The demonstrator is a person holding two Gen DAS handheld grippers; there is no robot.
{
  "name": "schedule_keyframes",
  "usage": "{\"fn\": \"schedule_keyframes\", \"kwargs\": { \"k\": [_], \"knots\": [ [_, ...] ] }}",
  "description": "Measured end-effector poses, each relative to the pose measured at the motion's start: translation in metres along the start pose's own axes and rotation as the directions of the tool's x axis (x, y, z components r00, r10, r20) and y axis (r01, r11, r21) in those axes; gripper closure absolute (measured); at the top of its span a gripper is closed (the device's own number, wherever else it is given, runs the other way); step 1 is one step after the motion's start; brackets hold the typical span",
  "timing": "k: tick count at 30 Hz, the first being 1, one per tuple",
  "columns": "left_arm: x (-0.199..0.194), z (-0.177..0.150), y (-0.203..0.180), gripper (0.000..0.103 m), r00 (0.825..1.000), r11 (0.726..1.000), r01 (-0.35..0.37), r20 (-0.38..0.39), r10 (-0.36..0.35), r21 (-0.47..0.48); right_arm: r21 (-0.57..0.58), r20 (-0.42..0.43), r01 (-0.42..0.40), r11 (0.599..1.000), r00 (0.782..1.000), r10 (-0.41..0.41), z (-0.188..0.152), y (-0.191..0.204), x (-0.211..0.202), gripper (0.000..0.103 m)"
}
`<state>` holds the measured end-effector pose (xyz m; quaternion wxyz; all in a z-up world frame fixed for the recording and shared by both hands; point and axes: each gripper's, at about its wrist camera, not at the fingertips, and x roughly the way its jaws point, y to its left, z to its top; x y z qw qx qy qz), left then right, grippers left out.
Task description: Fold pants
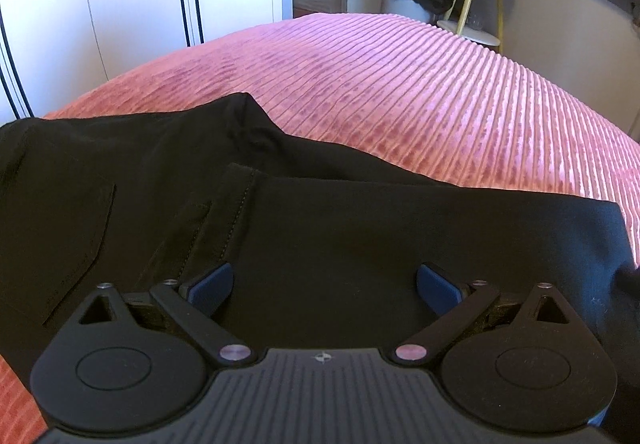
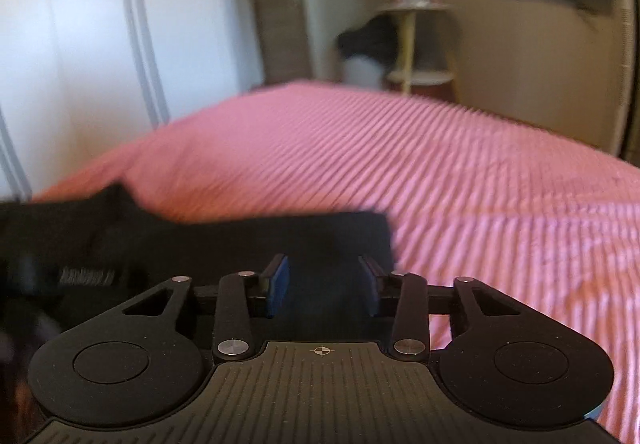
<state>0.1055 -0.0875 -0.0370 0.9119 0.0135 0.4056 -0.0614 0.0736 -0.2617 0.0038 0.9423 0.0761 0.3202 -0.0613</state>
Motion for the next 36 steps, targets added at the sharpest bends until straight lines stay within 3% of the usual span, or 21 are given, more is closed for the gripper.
{"fn": "schedule_keyframes", "kwargs": {
  "k": [2,4,6,9,11,14,15,17,19,21,24,26,29,32,34,36],
  "knots": [
    [0.000,0.000,0.003,0.004,1.000,1.000,0.001,-0.003,-0.001,-0.012,-0.064,-0.053,0.020,0.998,0.998,-0.023,-0.010,0.008,0.012,0.065],
    [0.000,0.001,0.007,0.004,1.000,1.000,0.007,-0.004,-0.007,-0.031,-0.137,-0.016,0.032,0.990,0.999,-0.035,-0.017,0.014,0.013,0.066],
    [-0.002,0.001,0.012,0.004,1.000,0.998,0.006,0.006,-0.006,-0.058,-0.129,-0.004,0.026,0.991,1.000,-0.027,-0.020,0.013,0.014,0.066],
    [-0.004,0.001,0.028,0.004,0.995,0.986,-0.100,0.002,0.102,-0.129,-0.118,0.010,0.013,0.993,1.000,-0.012,-0.023,0.008,0.013,0.066],
    [-0.007,-0.001,0.052,0.004,0.991,0.957,-0.132,0.001,0.136,-0.258,-0.121,0.017,0.013,0.993,1.000,-0.011,-0.024,0.009,0.010,0.065],
    [-0.013,-0.004,0.091,0.006,0.970,0.885,-0.229,-0.024,0.240,-0.405,-0.114,0.023,0.008,0.993,1.000,-0.005,-0.026,0.009,0.006,0.064],
    [-0.017,-0.006,0.108,0.012,0.974,0.862,-0.210,-0.022,0.225,-0.462,-0.106,0.026,0.002,0.994,1.000,0.000,-0.026,0.007,0.005,0.064],
    [-0.032,-0.011,0.136,0.013,0.983,0.822,-0.129,0.038,0.180,-0.555,-0.089,0.027,-0.015,0.996,0.999,0.017,-0.026,0.003,0.005,0.062],
    [-0.055,-0.018,0.165,0.009,0.970,0.793,-0.110,0.111,0.218,-0.599,-0.069,0.027,-0.041,0.997,0.999,0.043,-0.026,0.000,0.003,0.057],
    [-0.073,-0.027,0.196,0.005,0.953,0.782,-0.091,0.173,0.247,-0.616,-0.038,0.030,-0.056,0.998,0.998,0.057,-0.026,-0.002,0.003,0.054],
    [-0.085,-0.046,0.252,0.005,0.945,0.749,-0.072,0.195,0.263,-0.659,0.030,0.031,-0.088,0.996,0.996,0.087,-0.022,-0.007,0.004,0.049],
    [-0.082,-0.057,0.285,0.007,0.952,0.705,-0.057,0.174,0.251,-0.707,0.068,0.034,-0.108,0.992,0.994,0.106,-0.021,-0.012,0.004,0.049],
    [-0.069,-0.071,0.328,0.017,0.966,0.615,0.067,0.205,0.157,-0.786,0.085,0.040,-0.121,0.989,0.992,0.118,-0.022,-0.015,0.006,0.049],
    [-0.047,-0.073,0.354,0.027,0.971,0.535,0.140,0.222,0.092,-0.833,0.069,0.041,-0.112,0.991,0.993,0.109,-0.022,-0.012,0.006,0.049],
    [-0.030,-0.069,0.364,0.028,0.977,0.520,0.135,0.202,0.074,-0.843,0.053,0.044,-0.108,0.993,0.993,0.106,-0.023,-0.011,0.006,0.048],
    [-0.021,-0.068,0.371,0.028,0.970,0.517,0.169,0.234,0.062,-0.839,0.046,0.044,-0.105,0.993,0.994,0.103,-0.023,-0.010,0.007,0.048]
  ]
}}
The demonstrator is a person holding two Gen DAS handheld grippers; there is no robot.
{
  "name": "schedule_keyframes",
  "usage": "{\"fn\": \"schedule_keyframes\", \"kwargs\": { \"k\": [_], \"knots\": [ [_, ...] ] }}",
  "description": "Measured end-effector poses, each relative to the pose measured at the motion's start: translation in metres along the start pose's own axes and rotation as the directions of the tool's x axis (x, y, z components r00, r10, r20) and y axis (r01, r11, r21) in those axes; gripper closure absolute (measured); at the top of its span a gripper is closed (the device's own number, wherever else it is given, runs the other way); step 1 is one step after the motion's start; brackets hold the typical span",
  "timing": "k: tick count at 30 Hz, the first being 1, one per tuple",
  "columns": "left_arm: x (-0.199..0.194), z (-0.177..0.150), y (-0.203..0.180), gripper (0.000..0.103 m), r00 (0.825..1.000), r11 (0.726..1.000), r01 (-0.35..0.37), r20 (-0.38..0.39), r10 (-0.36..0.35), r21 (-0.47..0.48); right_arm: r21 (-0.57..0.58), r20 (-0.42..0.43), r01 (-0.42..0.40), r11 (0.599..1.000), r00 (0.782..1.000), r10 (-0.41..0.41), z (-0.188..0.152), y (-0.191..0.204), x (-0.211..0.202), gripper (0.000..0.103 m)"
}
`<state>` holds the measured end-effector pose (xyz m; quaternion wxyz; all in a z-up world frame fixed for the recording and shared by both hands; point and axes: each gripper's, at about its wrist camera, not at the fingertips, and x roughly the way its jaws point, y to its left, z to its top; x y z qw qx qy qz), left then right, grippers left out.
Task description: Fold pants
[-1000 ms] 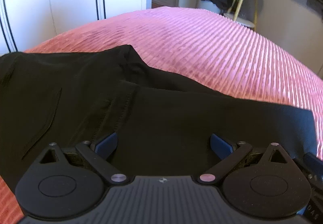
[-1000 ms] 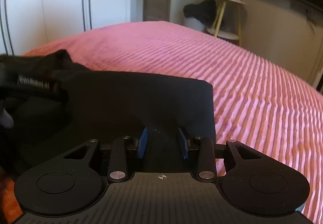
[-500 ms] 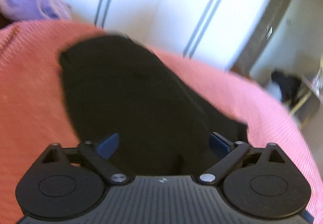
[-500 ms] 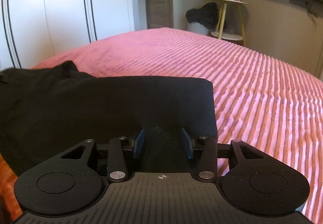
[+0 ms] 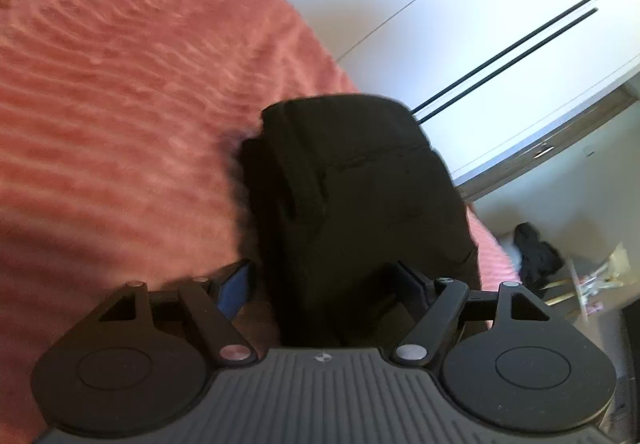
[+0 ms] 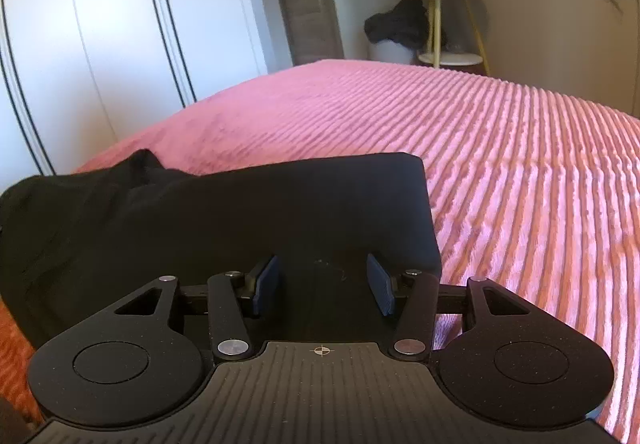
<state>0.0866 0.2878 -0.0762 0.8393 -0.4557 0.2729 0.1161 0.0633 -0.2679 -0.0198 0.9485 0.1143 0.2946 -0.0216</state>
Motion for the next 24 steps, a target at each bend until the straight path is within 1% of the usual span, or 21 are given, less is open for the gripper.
{"fn": "schedule_keyframes", "kwargs": {
  "k": [1,4,6,7,8,9,10,11,12,14,15,16,17,18,19,20,21,22,24],
  "knots": [
    [0.004,0.004,0.001,0.028,1.000,1.000,0.023,0.008,-0.023,-0.006,0.000,0.000,0.000,1.000,1.000,0.000,0.000,0.000,0.001,0.047],
    [0.018,0.018,0.004,0.029,0.999,0.997,0.051,0.006,-0.051,-0.052,-0.004,0.005,-0.001,1.000,1.000,0.001,0.000,0.002,0.003,0.045],
    [0.021,0.023,0.006,0.038,0.998,0.996,0.058,0.003,-0.058,-0.064,-0.013,0.005,0.000,1.000,1.000,0.000,0.001,0.003,0.005,0.044],
    [0.020,0.024,0.005,0.040,0.998,0.997,0.056,-0.001,-0.056,-0.049,-0.018,0.004,-0.002,1.000,1.000,0.002,0.001,0.003,0.005,0.044],
    [0.019,0.025,0.004,0.046,0.999,0.998,0.047,-0.001,-0.047,-0.032,-0.018,0.003,-0.005,1.000,1.000,0.005,0.002,0.002,0.005,0.043],
    [0.015,0.026,0.003,0.055,0.999,0.999,0.047,0.002,-0.047,-0.019,-0.012,0.003,-0.010,1.000,1.000,0.010,0.002,0.001,0.005,0.043],
    [0.011,0.031,0.004,0.060,0.998,0.998,0.057,0.006,-0.057,-0.007,-0.005,0.003,-0.015,1.000,1.000,0.015,0.002,0.000,0.005,0.043],
    [0.005,0.035,0.002,0.070,0.997,0.997,0.080,0.014,-0.080,0.019,0.003,0.002,-0.019,1.000,1.000,0.019,0.003,-0.002,0.005,0.043],
    [0.000,0.040,-0.003,0.077,0.993,0.992,0.112,0.027,-0.114,0.064,0.011,0.002,-0.022,1.000,1.000,0.022,0.003,-0.003,0.004,0.043],
    [-0.009,0.043,-0.013,0.076,0.984,0.975,0.165,0.046,-0.173,0.147,0.020,0.000,-0.026,0.999,1.000,0.026,0.004,-0.003,0.004,0.043],
    [-0.009,0.044,-0.015,0.073,0.984,0.974,0.161,0.049,-0.171,0.161,0.024,0.000,-0.030,0.999,1.000,0.030,0.004,-0.004,0.004,0.043],
    [-0.005,0.044,-0.016,0.069,0.988,0.977,0.139,0.046,-0.149,0.163,0.028,-0.002,-0.038,0.999,0.999,0.039,0.005,-0.005,0.004,0.041],
    [0.001,0.044,-0.016,0.055,0.992,0.982,0.111,0.041,-0.119,0.155,0.035,-0.003,-0.046,0.998,0.999,0.046,0.006,-0.006,0.005,0.041],
    [0.012,0.043,-0.014,0.048,0.997,0.988,0.075,0.023,-0.078,0.133,0.048,-0.004,-0.056,0.997,0.998,0.056,0.006,-0.008,0.004,0.041],
    [0.020,0.041,-0.011,0.048,0.999,0.994,0.036,0.009,-0.037,0.106,0.060,-0.005,-0.065,0.996,0.998,0.065,0.007,-0.010,0.004,0.040],
    [0.025,0.040,-0.010,0.049,1.000,0.996,0.003,0.004,-0.003,0.088,0.074,-0.006,-0.073,0.995,0.997,0.074,0.008,-0.013,0.003,0.040],
    [0.026,0.040,-0.013,0.052,1.000,0.998,-0.016,0.004,0.015,0.068,0.089,-0.007,-0.078,0.993,0.997,0.079,0.010,-0.015,0.002,0.041],
    [0.020,0.039,-0.019,0.055,1.000,0.997,-0.020,0.013,0.019,0.072,0.098,-0.006,-0.077,0.992,0.997,0.078,0.011,-0.016,0.001,0.043],
    [0.008,0.040,-0.042,0.078,0.999,0.982,-0.031,0.043,0.023,0.189,0.109,0.009,-0.069,0.992,0.998,0.069,0.014,-0.019,-0.003,0.042]
  ]
}}
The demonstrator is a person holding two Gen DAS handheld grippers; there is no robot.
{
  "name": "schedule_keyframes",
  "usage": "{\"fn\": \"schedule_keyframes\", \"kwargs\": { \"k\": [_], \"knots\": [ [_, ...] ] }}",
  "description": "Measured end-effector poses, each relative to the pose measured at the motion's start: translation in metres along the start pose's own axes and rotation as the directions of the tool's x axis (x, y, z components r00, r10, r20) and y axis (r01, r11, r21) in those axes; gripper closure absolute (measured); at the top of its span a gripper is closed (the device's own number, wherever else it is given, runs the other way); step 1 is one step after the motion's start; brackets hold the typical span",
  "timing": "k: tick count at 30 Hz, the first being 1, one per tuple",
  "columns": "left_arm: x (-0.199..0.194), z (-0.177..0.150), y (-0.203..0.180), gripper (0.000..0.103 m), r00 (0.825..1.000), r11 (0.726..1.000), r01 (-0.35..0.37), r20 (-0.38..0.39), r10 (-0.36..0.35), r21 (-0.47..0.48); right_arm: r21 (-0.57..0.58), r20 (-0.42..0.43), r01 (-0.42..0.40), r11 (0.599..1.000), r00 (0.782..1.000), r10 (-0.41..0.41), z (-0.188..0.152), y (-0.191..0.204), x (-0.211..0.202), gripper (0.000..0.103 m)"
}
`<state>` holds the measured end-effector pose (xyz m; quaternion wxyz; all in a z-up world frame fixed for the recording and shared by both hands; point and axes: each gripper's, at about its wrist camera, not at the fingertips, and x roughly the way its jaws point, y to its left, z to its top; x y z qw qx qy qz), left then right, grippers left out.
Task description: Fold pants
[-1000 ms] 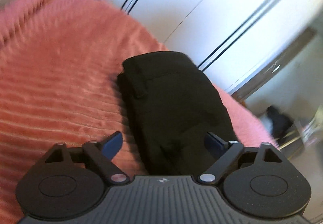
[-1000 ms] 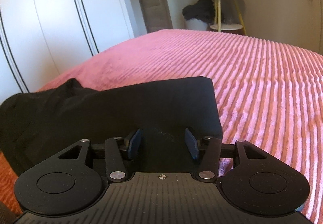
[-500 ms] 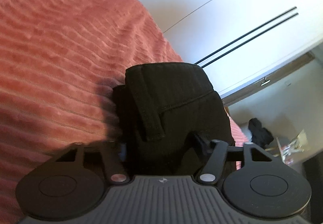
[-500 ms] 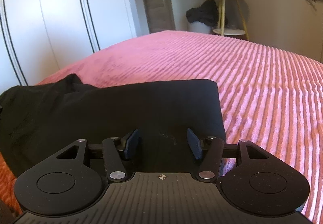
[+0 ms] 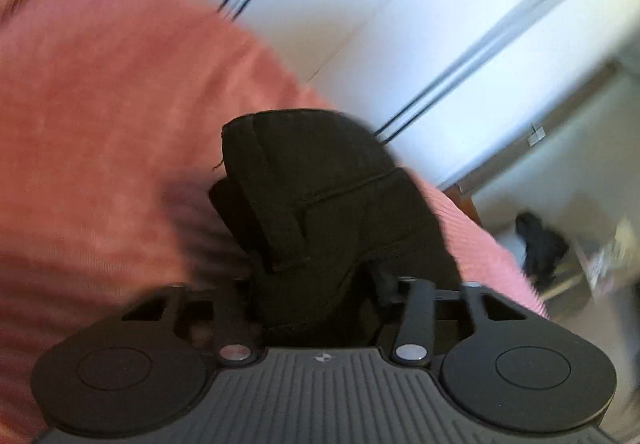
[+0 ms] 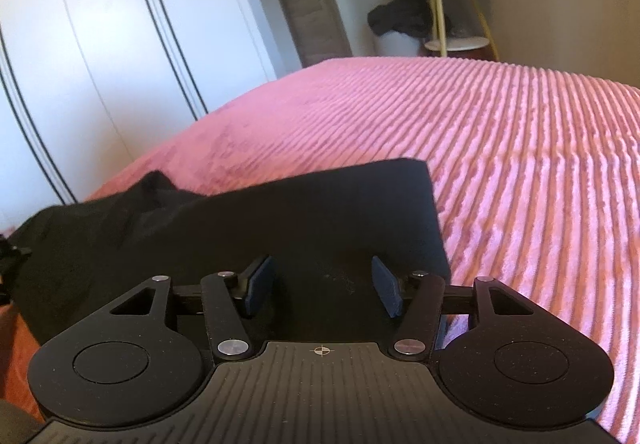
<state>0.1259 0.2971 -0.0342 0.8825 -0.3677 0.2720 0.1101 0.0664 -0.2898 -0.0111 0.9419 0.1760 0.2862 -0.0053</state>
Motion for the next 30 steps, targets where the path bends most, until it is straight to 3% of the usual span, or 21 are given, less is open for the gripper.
{"fn": "schedule_keyframes", "kwargs": {
  "k": [2,4,9,10,13,16,20,23,27,28,30],
  "knots": [
    [-0.019,0.003,-0.027,0.084,1.000,0.990,0.009,0.022,-0.013,0.140,0.020,0.026,-0.003,1.000,1.000,0.003,0.004,-0.003,-0.005,0.042],
    [-0.039,0.004,-0.058,0.085,0.998,0.962,0.006,0.056,-0.023,0.275,0.053,0.047,-0.014,0.999,0.999,0.011,0.008,-0.006,-0.008,0.042],
    [-0.094,-0.021,-0.137,0.085,0.976,0.843,0.104,0.107,-0.187,0.528,0.109,0.078,-0.044,0.993,0.996,0.035,0.013,-0.012,-0.019,0.042],
    [-0.102,-0.028,-0.152,0.085,0.971,0.813,0.132,0.091,-0.221,0.567,0.119,0.088,-0.055,0.991,0.995,0.044,0.014,-0.013,-0.022,0.042],
    [-0.120,-0.064,-0.196,0.085,0.954,0.686,0.193,0.028,-0.298,0.702,0.142,0.117,-0.081,0.987,0.991,0.064,0.018,-0.016,-0.031,0.042],
    [-0.124,-0.114,-0.230,0.085,0.935,0.565,0.282,-0.090,-0.344,0.776,0.162,0.126,-0.113,0.980,0.988,0.093,0.021,-0.018,-0.035,0.041],
    [-0.105,-0.174,-0.256,0.085,0.923,0.477,0.359,-0.232,-0.306,0.802,0.163,0.116,-0.138,0.977,0.986,0.119,0.021,-0.016,-0.036,0.041],
    [-0.086,-0.223,-0.272,0.085,0.924,0.385,0.377,-0.314,-0.218,0.842,0.158,0.097,-0.152,0.976,0.986,0.137,0.021,-0.014,-0.036,0.040],
    [-0.062,-0.265,-0.284,0.081,0.937,0.255,0.349,-0.336,-0.095,0.902,0.181,0.058,-0.181,0.967,0.983,0.173,0.019,-0.013,-0.031,0.032],
    [-0.062,-0.268,-0.282,0.080,0.935,0.239,0.354,-0.345,-0.083,0.904,0.187,0.051,-0.187,0.964,0.982,0.180,0.019,-0.013,-0.029,0.031],
    [-0.061,-0.268,-0.284,0.079,0.928,0.244,0.373,-0.366,-0.077,0.895,0.195,0.035,-0.195,0.961,0.981,0.192,0.018,-0.012,-0.025,0.030]
  ]
}}
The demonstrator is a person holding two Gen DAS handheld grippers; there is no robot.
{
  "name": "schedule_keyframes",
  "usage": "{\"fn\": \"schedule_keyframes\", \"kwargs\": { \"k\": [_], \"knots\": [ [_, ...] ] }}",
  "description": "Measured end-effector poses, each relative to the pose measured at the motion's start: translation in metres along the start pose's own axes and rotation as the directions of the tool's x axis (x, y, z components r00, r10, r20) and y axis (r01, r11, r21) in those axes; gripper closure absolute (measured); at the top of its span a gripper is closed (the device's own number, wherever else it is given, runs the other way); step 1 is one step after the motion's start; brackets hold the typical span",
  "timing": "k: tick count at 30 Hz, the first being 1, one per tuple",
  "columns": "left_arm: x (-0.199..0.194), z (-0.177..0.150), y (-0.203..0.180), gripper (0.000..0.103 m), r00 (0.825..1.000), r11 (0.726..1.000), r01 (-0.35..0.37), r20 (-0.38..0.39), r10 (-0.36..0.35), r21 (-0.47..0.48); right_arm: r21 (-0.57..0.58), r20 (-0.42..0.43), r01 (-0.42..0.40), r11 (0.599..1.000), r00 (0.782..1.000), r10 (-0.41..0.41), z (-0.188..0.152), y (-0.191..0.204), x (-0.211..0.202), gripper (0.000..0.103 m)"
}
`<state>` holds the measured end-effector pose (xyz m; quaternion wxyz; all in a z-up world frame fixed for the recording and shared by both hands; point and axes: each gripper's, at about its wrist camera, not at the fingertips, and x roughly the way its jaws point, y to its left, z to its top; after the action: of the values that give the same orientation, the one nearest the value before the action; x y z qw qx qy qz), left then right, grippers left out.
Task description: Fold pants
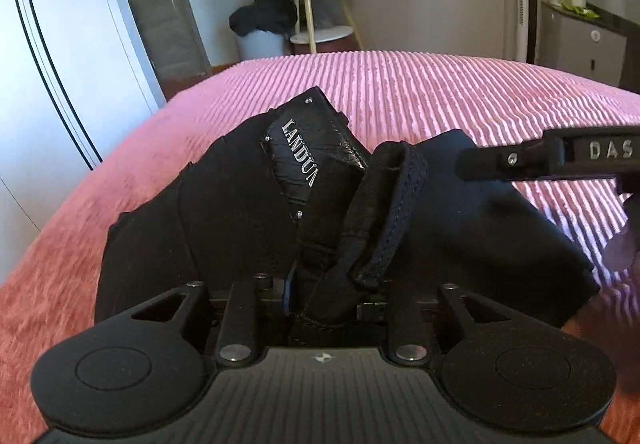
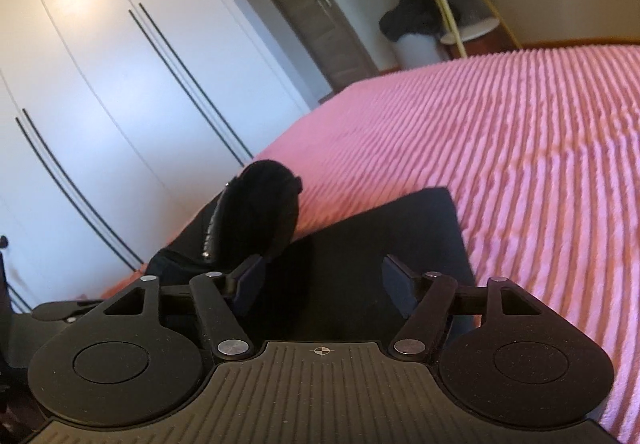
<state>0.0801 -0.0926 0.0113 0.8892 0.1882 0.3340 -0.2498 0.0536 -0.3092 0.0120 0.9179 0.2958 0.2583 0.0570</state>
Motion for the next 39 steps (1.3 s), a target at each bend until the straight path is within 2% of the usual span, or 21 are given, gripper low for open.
{"fn": "schedule_keyframes", "kwargs": {
  "k": [4,8,9,10,11,12,14,16,18,22,24,26,29,32,36,39],
  "knots": [
    [-0.008,-0.003,0.004,0.077,1.000,0.999,0.011,-0.002,-0.011,-0.034,0.033,-0.041,-0.028,0.999,0.999,0.030,-0.003,-0.002,0.011,0.028],
    [-0.012,-0.003,-0.011,0.074,1.000,1.000,-0.013,-0.002,0.013,0.009,0.097,-0.066,-0.082,0.992,0.994,0.088,-0.004,-0.005,0.016,0.026],
    [-0.010,-0.003,-0.015,0.071,1.000,0.999,-0.016,-0.009,0.016,0.030,0.119,-0.068,-0.106,0.987,0.991,0.115,-0.004,-0.005,0.016,0.025],
    [-0.008,-0.004,-0.018,0.062,1.000,0.999,-0.013,-0.015,0.013,0.049,0.140,-0.068,-0.129,0.982,0.988,0.140,-0.004,-0.005,0.015,0.023],
    [-0.010,-0.003,-0.020,0.024,0.999,0.998,0.039,-0.010,-0.039,0.053,0.162,-0.069,-0.154,0.975,0.984,0.167,-0.004,-0.006,0.015,0.021],
    [-0.017,-0.003,-0.020,0.003,0.995,0.994,0.096,0.013,-0.097,0.049,0.182,-0.070,-0.171,0.968,0.980,0.187,-0.005,-0.006,0.016,0.021],
    [-0.029,-0.004,-0.027,0.004,0.986,0.985,0.144,0.074,-0.152,0.098,0.215,-0.084,-0.180,0.960,0.976,0.201,-0.006,-0.008,0.019,0.020],
    [-0.036,-0.003,-0.033,0.004,0.982,0.976,0.164,0.073,-0.175,0.142,0.227,-0.106,-0.164,0.960,0.976,0.192,-0.008,-0.008,0.023,0.020],
    [-0.039,-0.005,-0.030,0.004,0.979,0.974,0.185,0.063,-0.195,0.132,0.221,-0.126,-0.151,0.964,0.975,0.182,-0.009,-0.008,0.026,0.020],
    [-0.051,-0.015,0.005,0.004,0.988,0.990,0.141,0.065,-0.139,-0.025,0.215,-0.155,-0.139,0.967,0.972,0.175,-0.008,-0.009,0.030,0.020],
    [-0.061,-0.026,0.028,0.004,0.996,0.990,0.075,0.066,-0.068,-0.121,0.217,-0.169,-0.135,0.967,0.970,0.174,-0.009,-0.010,0.033,0.020],
    [-0.071,-0.040,0.052,0.004,0.998,0.978,0.009,0.057,0.003,-0.209,0.229,-0.180,-0.144,0.963,0.966,0.187,-0.007,-0.011,0.033,0.020],
    [-0.076,-0.063,0.088,0.004,0.993,0.933,-0.110,-0.005,0.116,-0.342,0.261,-0.203,-0.161,0.952,0.955,0.217,-0.011,-0.012,0.040,0.019],
    [-0.078,-0.081,0.113,0.004,0.982,0.880,-0.191,-0.073,0.177,-0.435,0.274,-0.232,-0.167,0.947,0.944,0.234,-0.017,-0.010,0.048,0.018],
    [-0.069,-0.094,0.133,0.004,0.985,0.819,-0.171,-0.110,0.132,-0.548,0.304,-0.275,-0.175,0.936,0.925,0.262,-0.020,-0.001,0.060,0.017],
    [-0.066,-0.097,0.135,0.004,0.990,0.811,-0.134,-0.110,0.086,-0.569,0.356,-0.303,-0.187,0.916,0.904,0.302,-0.024,0.005,0.073,0.018]
  ]
}}
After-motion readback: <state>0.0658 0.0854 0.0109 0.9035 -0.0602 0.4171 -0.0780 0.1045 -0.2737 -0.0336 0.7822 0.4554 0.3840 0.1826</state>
